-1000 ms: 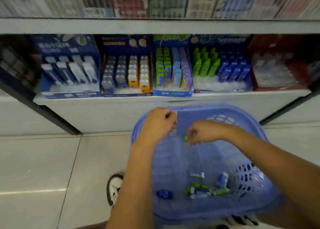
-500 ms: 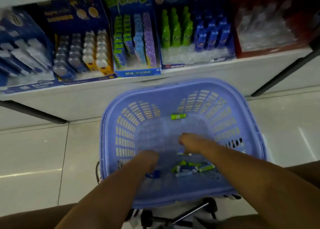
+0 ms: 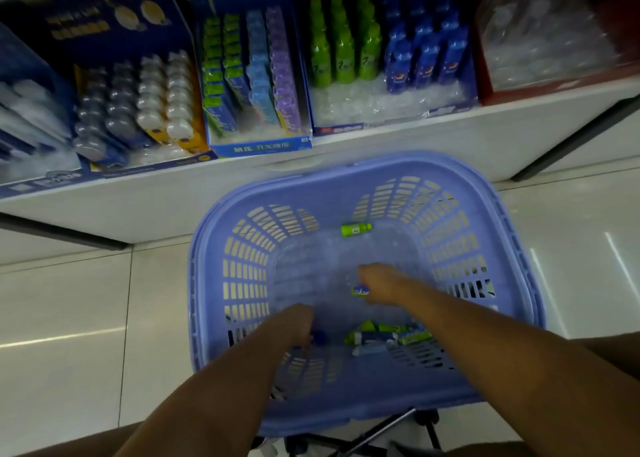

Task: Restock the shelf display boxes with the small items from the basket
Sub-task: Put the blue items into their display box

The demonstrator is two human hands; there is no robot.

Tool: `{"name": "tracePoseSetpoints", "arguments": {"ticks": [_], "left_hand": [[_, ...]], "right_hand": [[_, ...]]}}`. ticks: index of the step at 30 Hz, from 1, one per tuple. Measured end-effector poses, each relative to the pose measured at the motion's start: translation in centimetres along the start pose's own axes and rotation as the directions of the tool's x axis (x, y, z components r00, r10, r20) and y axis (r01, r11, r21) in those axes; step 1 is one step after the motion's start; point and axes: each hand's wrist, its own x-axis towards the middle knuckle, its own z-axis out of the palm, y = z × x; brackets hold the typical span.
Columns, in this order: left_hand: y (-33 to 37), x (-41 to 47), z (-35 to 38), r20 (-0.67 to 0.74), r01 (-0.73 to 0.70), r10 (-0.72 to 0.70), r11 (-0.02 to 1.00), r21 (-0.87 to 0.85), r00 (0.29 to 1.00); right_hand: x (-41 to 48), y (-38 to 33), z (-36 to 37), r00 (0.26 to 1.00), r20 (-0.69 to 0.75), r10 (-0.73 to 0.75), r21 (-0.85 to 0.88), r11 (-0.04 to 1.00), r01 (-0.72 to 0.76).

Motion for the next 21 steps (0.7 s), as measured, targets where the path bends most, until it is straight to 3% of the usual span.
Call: {"name": "tracePoseSetpoints", "arguments": {"ticks": [2, 4, 7, 9, 13, 16, 18, 20, 21], "left_hand": [[0.4, -0.6, -1.5, -0.032, 0.037, -0.043, 0.988, -0.150, 0.999], [1.0, -1.3, -3.2, -0.100, 0.014, -0.058, 0.921, -0.388, 0.993], [1.8, -2.7, -6.2, -0.207, -0.116, -0.061, 0.662, -0.741, 0.976], [1.9, -4.5, -8.0, -0.286, -0.197, -0.105, 0.506, -0.840, 0.952], [1.4, -8.3, -10.3, -0.425, -0.358, -0.148, 0.336, -0.871, 0.893], [0.9, -11.0, -11.4, -0.541, -0.502, -0.186, 0.218, -0.837, 0.820], [0.8, -12.6, -12.0, -0.607, -0.607, -0.212, 0.073, -0.792, 0.766], [0.8, -13.9, -12.7, -0.656, -0.679, -0.191, -0.090, -0.729, 0.730], [0.8, -14.5, -13.1, -0.683, -0.707, -0.189, -0.135, -0.694, 0.706]], "right_hand": [[-0.1, -0.2, -1.2, 0.999, -0.026, 0.025, 0.216, 0.976, -0.019], [-0.1, -0.4, -2.6, 1.000, -0.023, 0.022, 0.487, 0.873, -0.008], [-1.2, -1.0, -5.3, 0.997, -0.068, 0.024, 0.806, 0.591, 0.041], [-2.3, -1.4, -7.5, 0.994, -0.109, -0.006, 0.902, 0.421, 0.101], [-5.1, -3.0, -11.6, 0.974, -0.198, -0.112, 0.942, 0.252, 0.220], [-7.2, -5.1, -14.0, 0.948, -0.304, -0.090, 0.933, 0.172, 0.315], [-8.4, -7.3, -15.2, 0.926, -0.363, -0.106, 0.919, 0.122, 0.374], [-9.2, -9.8, -16.0, 0.887, -0.450, -0.102, 0.875, 0.151, 0.461], [-9.6, -11.0, -16.5, 0.862, -0.500, -0.079, 0.834, 0.221, 0.505]]}}
